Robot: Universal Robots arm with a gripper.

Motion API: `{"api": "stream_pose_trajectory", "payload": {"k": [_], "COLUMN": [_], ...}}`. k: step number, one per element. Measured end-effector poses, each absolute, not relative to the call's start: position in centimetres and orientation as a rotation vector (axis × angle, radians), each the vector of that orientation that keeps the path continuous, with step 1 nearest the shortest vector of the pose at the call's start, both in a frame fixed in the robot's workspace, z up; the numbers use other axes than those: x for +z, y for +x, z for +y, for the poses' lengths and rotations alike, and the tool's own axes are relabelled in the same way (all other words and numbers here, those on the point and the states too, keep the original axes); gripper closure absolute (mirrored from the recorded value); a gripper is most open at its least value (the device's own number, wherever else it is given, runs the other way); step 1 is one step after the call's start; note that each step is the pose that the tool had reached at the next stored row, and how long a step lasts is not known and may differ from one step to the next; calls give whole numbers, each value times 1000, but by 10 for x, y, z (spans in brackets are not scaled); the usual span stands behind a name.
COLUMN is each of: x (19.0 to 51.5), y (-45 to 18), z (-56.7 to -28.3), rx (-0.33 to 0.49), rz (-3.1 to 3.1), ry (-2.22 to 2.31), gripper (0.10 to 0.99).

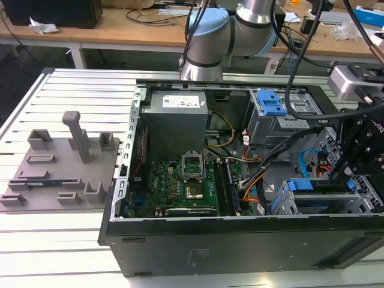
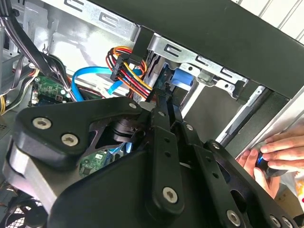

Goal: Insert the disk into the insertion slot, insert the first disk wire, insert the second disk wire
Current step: 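Insert the first disk wire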

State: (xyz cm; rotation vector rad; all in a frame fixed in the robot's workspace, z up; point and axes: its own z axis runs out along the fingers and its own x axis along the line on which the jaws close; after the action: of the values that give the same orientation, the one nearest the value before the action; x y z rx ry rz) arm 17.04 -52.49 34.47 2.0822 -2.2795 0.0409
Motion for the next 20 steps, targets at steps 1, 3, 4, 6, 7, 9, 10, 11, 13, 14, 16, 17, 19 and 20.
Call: {"api": "stream_pose_trajectory", "payload": {"k": [1, 3, 4, 6, 7, 9, 10, 11, 13, 14, 16, 17, 19, 20], "x": [344, 343, 342, 341, 341, 340, 340, 340, 337, 336, 334, 334, 339, 341], "y": [170, 170, 170, 170, 170, 170, 170, 170, 170, 170, 170, 170, 170, 170], "z": [-525, -525, -525, -525, -525, -525, -525, -525, -526, -526, -526, -526, -526, -526], "rx": [41, 41, 41, 41, 41, 40, 40, 41, 41, 42, 42, 39, 41, 40], "rz": [-2280, -2280, -2279, -2279, -2279, -2280, -2280, -2279, -2279, -2279, -2279, -2280, -2280, -2280], "ry": [2082, 2082, 2082, 2082, 2082, 2082, 2082, 2082, 2082, 2082, 2082, 2083, 2082, 2082], "gripper": [918, 918, 918, 918, 918, 918, 918, 918, 918, 918, 918, 910, 843, 843]}}
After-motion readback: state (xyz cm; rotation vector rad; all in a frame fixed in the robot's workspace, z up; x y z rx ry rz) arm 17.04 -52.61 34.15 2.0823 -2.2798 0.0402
